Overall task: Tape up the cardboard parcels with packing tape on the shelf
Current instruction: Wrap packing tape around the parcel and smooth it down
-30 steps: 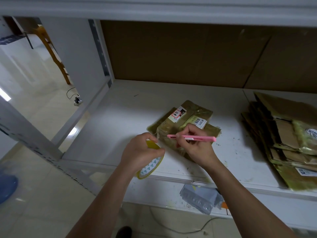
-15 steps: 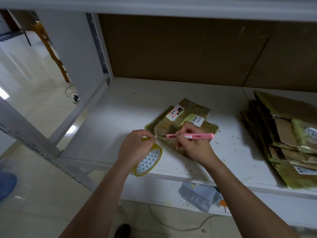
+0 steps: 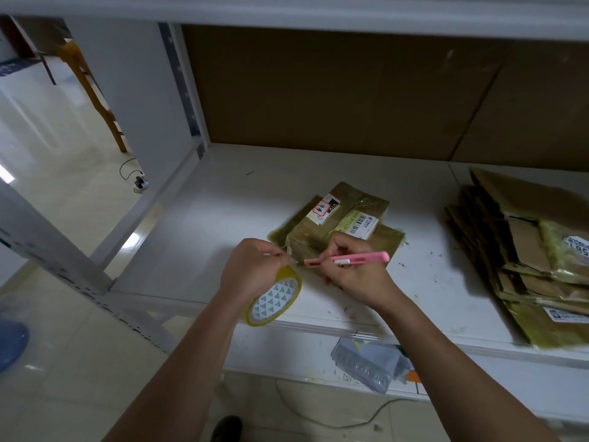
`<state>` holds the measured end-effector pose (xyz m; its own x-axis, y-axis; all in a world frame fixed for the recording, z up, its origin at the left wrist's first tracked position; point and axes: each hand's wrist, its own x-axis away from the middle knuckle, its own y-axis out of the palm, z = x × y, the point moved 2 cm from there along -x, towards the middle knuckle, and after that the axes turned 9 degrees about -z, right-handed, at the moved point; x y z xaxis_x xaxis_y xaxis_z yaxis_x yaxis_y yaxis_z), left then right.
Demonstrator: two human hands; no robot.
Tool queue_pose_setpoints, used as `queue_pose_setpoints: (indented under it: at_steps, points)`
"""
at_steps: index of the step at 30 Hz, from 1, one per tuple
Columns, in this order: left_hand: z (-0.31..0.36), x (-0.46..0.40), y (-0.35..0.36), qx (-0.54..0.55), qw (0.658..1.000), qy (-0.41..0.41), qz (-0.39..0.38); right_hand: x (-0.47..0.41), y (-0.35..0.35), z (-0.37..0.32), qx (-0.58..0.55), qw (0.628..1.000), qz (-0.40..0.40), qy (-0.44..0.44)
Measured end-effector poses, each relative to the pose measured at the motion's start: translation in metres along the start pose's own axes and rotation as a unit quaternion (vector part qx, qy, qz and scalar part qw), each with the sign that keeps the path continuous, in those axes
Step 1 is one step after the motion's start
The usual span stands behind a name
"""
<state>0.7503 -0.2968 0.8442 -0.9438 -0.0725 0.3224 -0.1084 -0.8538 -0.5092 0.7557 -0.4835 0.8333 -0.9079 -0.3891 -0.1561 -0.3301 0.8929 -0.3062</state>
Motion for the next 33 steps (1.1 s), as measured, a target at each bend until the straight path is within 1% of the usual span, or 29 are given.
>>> queue_pose_setpoints:
  at_steps: [7,12,16,19,21,25,28,30,33]
  points:
    - [0.007,-0.003,-0.005,-0.029,0.998,0.003,-0.048,0.000,-0.002,0.001,-0.010,1.000,-0.006,0.011]
    - [0.007,-0.004,-0.013,-0.022,0.997,0.004,-0.071,0.002,-0.008,-0.001,-0.036,0.998,-0.011,0.040]
    - [-0.002,-0.002,-0.030,0.030,0.996,0.017,-0.086,0.006,-0.016,0.000,-0.076,0.995,0.034,0.055]
    - [-0.004,0.001,-0.028,0.007,0.996,0.020,-0.087,0.002,-0.017,-0.003,-0.118,0.989,0.075,0.050]
    - [-0.003,0.003,-0.025,-0.002,0.995,0.025,-0.093,-0.002,-0.014,-0.004,-0.125,0.987,0.086,0.055]
    - [-0.005,0.005,-0.024,0.002,0.994,0.035,-0.099,-0.004,-0.008,-0.007,-0.096,0.993,0.048,0.058]
    - [-0.005,0.006,-0.022,0.000,0.995,0.038,-0.094,-0.004,-0.003,-0.010,-0.046,0.995,0.015,0.083]
    - [-0.006,0.006,-0.022,-0.002,0.995,0.042,-0.094,-0.004,-0.002,-0.011,-0.036,0.994,0.015,0.100]
    - [-0.008,0.008,-0.025,0.012,0.995,0.046,-0.087,-0.004,-0.003,-0.014,-0.049,0.992,0.031,0.111]
